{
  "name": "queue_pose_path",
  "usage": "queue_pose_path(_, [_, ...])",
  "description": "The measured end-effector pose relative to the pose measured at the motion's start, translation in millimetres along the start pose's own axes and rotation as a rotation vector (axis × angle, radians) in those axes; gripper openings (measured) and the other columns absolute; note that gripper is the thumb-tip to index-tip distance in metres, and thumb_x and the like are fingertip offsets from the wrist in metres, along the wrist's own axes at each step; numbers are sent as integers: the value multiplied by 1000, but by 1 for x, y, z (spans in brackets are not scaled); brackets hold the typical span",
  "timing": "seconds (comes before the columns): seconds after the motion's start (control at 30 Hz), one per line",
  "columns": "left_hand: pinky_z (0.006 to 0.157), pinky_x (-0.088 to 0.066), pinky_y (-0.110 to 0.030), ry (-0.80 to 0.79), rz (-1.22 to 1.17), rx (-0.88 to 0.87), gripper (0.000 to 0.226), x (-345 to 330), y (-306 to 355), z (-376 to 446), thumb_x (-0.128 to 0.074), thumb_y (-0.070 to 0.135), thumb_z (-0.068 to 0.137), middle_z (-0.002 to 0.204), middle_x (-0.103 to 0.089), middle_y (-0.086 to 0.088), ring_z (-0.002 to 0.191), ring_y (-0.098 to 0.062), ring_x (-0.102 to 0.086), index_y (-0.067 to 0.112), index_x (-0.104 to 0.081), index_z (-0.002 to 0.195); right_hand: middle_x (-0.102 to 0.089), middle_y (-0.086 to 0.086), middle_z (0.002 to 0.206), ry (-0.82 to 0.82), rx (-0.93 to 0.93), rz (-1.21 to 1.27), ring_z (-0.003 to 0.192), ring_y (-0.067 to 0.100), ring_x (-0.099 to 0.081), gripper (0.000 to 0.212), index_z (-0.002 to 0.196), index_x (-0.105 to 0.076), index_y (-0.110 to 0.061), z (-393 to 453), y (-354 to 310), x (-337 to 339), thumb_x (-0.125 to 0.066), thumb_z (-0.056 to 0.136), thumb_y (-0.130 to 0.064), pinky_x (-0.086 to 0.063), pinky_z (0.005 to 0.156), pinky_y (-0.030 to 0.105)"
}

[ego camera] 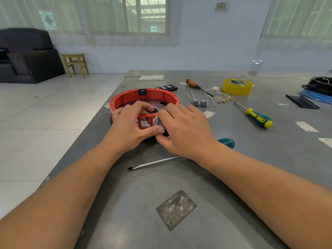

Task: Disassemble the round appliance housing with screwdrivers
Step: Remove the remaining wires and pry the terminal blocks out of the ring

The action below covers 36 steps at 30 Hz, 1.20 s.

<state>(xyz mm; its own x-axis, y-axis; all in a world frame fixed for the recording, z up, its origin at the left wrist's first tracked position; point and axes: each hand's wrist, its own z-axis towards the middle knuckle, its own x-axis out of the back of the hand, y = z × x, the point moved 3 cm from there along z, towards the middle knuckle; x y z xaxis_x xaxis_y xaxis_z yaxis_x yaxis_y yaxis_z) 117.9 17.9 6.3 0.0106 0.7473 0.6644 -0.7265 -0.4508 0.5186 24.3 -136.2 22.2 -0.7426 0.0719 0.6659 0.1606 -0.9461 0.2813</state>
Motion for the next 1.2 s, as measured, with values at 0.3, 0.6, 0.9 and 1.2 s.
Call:
queue_pose_path(0.3, [116,-25,-43,56,58,1,42,-5,-3,0,-30,70,97,94,-62,17,105,-11,-51,48,-61,114,-64,-13,88,-13,-481,505,79,7,-61,22,96,-69,-27,3,84,6,-65,89,-48,-50,72,28])
queue_pose_path(0.6, [106,-25,-36,163,178,23,44,-13,13,1,-41,65,95,93,-68,19,102,-13,-52,41,-73,113,-68,-13,96,-162,-840,569,88,3,-63,28,111,-68,-30,-53,174,-49,-72,90,-48,-50,74,23])
queue_pose_path(0.9, [103,-26,-37,226,263,22,39,-16,12,3,-53,63,95,95,-72,12,99,-18,-54,36,-76,113,-71,-5,116,-213,-512,364,113,17,-62,36,128,-64,-27,-4,171,-102,-70,95,-38,-49,92,31])
queue_pose_path(1.2, [98,-24,-32,236,251,0,46,-22,3,12,-44,67,92,83,-67,13,93,-19,-54,37,-76,105,-64,-7,133,-194,-411,162,131,22,-46,39,124,-69,-34,34,191,-149,-61,95,-58,-36,104,44])
